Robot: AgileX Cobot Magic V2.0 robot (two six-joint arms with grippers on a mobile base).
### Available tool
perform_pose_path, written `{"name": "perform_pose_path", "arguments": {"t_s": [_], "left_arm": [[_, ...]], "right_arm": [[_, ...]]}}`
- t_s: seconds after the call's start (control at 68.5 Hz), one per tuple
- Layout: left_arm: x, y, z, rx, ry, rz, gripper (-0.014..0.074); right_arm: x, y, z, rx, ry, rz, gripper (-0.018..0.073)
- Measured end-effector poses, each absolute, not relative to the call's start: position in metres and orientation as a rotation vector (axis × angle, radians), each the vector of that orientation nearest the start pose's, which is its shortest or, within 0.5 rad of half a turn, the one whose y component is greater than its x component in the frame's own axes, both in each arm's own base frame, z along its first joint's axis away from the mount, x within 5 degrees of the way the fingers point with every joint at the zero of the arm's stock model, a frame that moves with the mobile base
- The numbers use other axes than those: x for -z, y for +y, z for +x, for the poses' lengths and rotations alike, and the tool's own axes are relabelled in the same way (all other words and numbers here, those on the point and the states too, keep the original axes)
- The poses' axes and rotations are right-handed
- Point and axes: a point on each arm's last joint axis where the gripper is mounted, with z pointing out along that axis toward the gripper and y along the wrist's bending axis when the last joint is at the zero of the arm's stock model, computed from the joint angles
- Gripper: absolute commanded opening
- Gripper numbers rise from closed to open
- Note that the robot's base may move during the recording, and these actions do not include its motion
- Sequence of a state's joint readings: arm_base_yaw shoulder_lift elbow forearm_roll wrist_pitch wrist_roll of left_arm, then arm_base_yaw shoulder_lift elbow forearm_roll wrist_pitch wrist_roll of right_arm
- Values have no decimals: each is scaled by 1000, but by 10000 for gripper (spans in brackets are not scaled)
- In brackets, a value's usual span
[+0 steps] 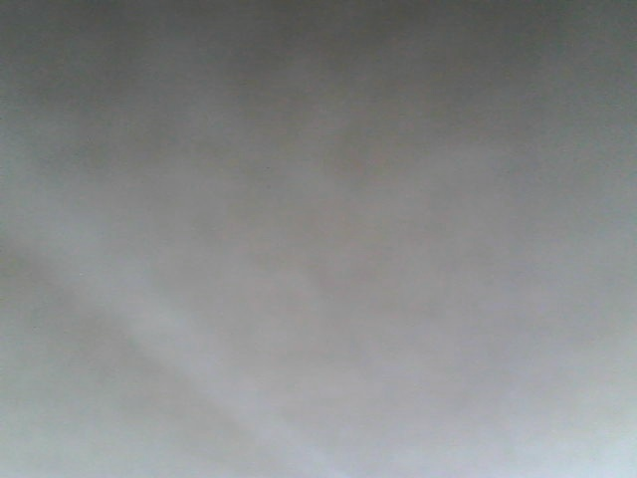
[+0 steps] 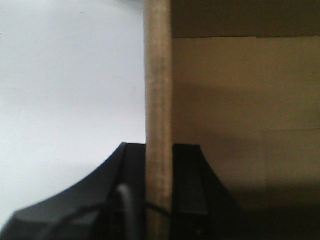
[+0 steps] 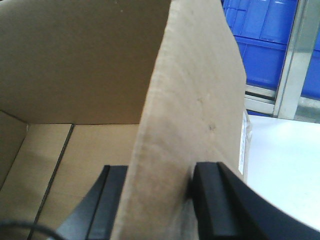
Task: Grab box from left shelf to table start
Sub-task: 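Carry the box with both grippers while driving to the white table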
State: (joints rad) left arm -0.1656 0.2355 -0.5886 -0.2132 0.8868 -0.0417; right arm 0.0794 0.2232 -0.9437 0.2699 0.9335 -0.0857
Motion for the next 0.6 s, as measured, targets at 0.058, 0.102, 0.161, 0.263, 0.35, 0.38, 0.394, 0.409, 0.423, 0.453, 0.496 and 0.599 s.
{"name": "perform_pose_path", "arguments": {"t_s": [0.058,0.102,0.161,0.263,0.35,0.38,0.394,0.409,0.423,0.453,0.496,0.599], "left_arm": [[-315,-20,30,384,2018,94,-92],[-315,-20,30,384,2018,94,-92],[-315,-20,30,384,2018,94,-92],[-315,-20,30,384,2018,94,-92],[-315,-20,30,384,2018,94,-92],[-315,-20,30,384,2018,94,-92],[-315,-20,30,384,2018,94,-92],[-315,-20,30,384,2018,94,-92],[-315,-20,30,384,2018,94,-92],[-315,-20,30,384,2018,94,-92],[-315,-20,30,384,2018,94,-92],[-315,-20,30,384,2018,94,-92]], "right_arm": [[-410,18,-23,-299,1677,-165,57],[-410,18,-23,-299,1677,-165,57],[-410,18,-23,-299,1677,-165,57],[-410,18,-23,-299,1677,-165,57],[-410,18,-23,-299,1677,-165,57],[-410,18,-23,-299,1677,-165,57],[-410,18,-23,-299,1677,-165,57],[-410,18,-23,-299,1677,-165,57],[-410,18,-23,-299,1677,-165,57],[-410,18,-23,-299,1677,-165,57],[-410,18,-23,-299,1677,-165,57],[-410,18,-23,-299,1677,-165,57]]}}
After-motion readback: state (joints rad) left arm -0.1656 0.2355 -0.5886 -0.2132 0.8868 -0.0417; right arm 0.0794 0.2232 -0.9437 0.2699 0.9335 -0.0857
